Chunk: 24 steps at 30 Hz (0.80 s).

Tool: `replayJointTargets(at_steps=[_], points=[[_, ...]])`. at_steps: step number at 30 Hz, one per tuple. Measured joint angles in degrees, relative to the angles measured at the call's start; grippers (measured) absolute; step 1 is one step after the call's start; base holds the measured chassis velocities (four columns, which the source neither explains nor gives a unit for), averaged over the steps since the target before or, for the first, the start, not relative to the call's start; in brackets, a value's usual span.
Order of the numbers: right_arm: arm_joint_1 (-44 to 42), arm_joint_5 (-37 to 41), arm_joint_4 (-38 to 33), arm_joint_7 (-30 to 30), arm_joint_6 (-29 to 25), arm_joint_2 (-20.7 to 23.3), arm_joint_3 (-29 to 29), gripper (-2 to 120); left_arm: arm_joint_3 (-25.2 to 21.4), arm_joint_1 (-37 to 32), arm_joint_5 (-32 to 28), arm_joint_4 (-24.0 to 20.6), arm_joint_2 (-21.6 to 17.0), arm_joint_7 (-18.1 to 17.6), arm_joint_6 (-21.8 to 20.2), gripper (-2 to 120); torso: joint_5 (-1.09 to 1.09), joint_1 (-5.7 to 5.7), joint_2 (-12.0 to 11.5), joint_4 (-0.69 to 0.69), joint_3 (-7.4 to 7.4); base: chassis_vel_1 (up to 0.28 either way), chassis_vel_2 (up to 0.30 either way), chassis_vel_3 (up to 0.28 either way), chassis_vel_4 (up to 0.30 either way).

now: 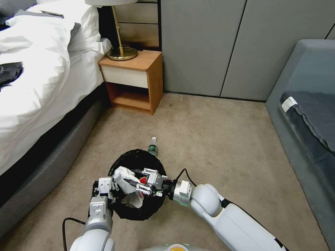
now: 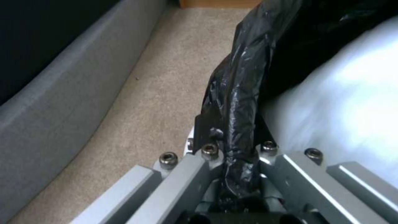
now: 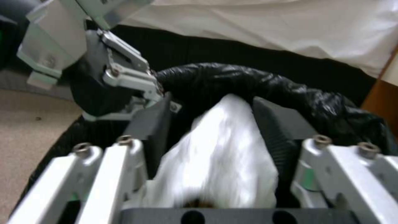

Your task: Pick up the trash bin, then pick up the garbage from the floor and place it into the trash bin.

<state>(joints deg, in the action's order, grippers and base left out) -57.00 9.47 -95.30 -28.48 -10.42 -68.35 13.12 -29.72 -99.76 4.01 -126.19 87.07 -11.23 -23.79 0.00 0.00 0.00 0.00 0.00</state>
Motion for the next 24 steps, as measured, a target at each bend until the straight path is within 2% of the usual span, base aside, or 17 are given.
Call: replayJointTargets(at_steps=[3,4,5,8,12,13,24], points=[[-0.3,0.0,0.0,0.0,0.0,0.3,-0.4,60,-0.1,0.1,-0.1,0.1,-0.1,0.0,0.0,0,0.0,0.0,0.0,-0.01,0.0,0.0,0.0,0.0,0.0],[-0.5,0.0,-0.1,0.0,-0.1,0.6,-0.7,68,-0.2,0.3,-0.3,0.2,-0.2,0.0,0.0,0,0.0,0.0,0.0,-0.01,0.0,0.0,0.0,0.0,0.0],[-0.5,0.0,-0.1,0.0,-0.1,0.6,-0.7,68,-0.2,0.3,-0.3,0.2,-0.2,0.0,0.0,0,0.0,0.0,0.0,-0.01,0.0,0.0,0.0,0.0,0.0],[-0.8,0.1,-0.2,0.0,-0.2,1.1,-1.1,83,-0.2,0.4,-0.4,0.3,-0.4,0.0,-0.1,0,0.01,0.0,0.0,-0.01,0.0,0.0,0.0,0.0,0.0],[-0.8,0.2,-0.4,-0.1,-0.2,1.4,-1.3,91,-0.2,0.4,-0.4,0.3,-0.5,0.0,-0.1,0,0.0,0.0,0.0,-0.01,0.0,0.0,0.0,0.0,0.0],[-0.8,0.3,-0.6,-0.1,-0.2,1.7,-1.4,98,-0.2,0.3,-0.4,0.3,-0.5,0.0,-0.1,0,0.0,0.0,0.0,0.0,0.0,0.0,0.0,0.0,0.0],[-0.7,1.0,-1.7,-0.1,-0.1,2.2,-2.9,100,-0.2,0.1,-0.6,0.0,-0.7,0.0,-0.2,0,0.0,0.0,0.0,0.0,0.0,0.0,0.0,0.0,0.0]])
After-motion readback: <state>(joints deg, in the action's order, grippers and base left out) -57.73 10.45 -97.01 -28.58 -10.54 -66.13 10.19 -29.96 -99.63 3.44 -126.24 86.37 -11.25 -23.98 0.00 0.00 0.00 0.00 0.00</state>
